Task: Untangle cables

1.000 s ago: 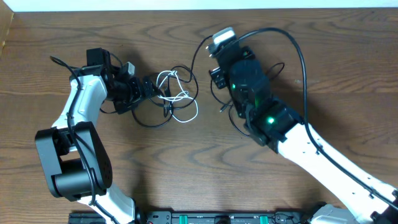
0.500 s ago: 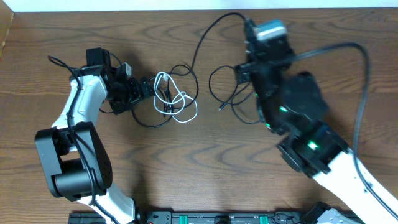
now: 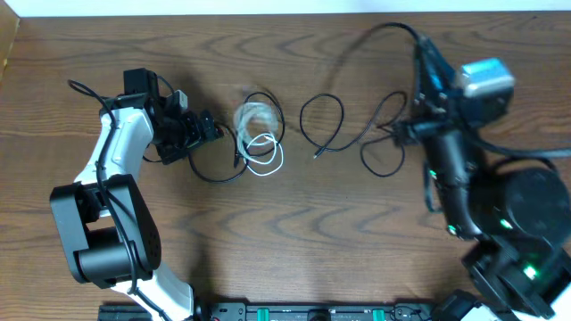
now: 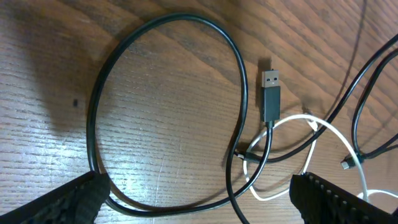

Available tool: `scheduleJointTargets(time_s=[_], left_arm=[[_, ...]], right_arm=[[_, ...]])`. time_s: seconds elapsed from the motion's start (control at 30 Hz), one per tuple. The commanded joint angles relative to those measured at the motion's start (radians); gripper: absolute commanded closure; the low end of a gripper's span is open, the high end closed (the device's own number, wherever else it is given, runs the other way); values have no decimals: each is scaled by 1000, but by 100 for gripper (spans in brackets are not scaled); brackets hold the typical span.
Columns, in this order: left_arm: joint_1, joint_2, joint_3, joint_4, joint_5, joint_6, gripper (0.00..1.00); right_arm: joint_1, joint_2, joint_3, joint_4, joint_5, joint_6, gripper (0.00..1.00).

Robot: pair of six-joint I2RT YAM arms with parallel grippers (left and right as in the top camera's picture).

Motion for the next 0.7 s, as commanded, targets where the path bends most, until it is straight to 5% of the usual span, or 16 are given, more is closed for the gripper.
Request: scheduleJointTargets(time_s=[0.0, 0.43, 0.57, 0.67], left_arm=[[-1, -13, -11, 0, -38, -17, 2], [-1, -13, -11, 6, -92, -71, 2], [-2, -12, -11, 12, -92, -71, 2], [-2, -12, -11, 14, -92, -71, 2]], right_arm=[[0, -61, 6, -41, 117, 23, 99], [0, -80, 6, -135, 195, 46, 99], [0, -55, 6, -268, -171, -230, 99], [0, 5, 6, -289, -59, -183, 99]])
